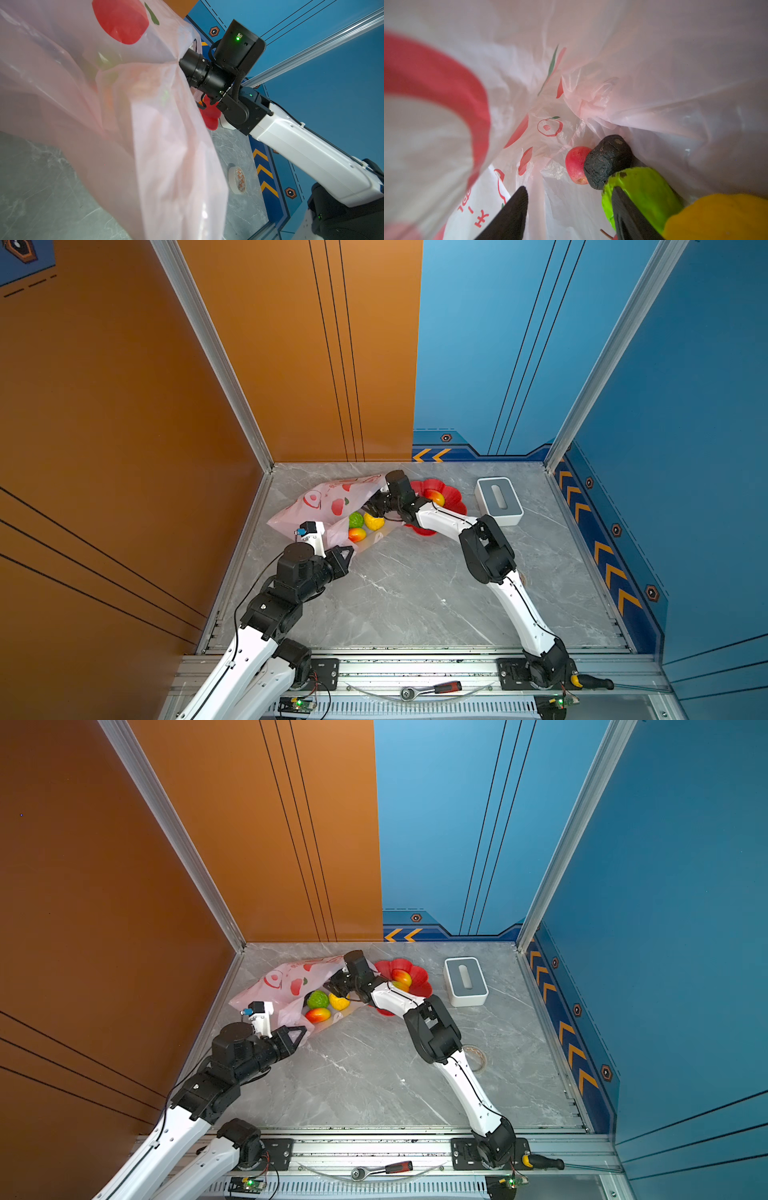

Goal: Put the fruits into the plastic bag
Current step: 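Open the right gripper to release the dark avocado inside the bag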

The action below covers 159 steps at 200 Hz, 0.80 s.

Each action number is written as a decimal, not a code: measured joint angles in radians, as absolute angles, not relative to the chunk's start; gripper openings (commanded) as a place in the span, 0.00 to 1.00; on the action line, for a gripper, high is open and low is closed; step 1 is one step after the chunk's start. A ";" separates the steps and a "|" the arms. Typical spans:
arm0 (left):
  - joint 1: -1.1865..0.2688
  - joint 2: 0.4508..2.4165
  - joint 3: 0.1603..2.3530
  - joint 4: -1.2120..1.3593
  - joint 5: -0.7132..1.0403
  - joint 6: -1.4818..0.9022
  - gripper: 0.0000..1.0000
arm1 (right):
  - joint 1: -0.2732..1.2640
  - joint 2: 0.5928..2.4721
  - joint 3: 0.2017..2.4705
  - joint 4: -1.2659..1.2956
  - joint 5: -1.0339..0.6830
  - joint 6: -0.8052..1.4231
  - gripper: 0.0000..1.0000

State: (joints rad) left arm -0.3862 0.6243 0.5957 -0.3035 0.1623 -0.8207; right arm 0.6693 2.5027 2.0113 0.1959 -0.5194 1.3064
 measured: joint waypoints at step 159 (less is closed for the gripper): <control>-0.386 0.590 0.596 -0.310 0.162 -0.821 0.00 | 0.678 2.293 1.806 0.236 -0.539 1.306 0.63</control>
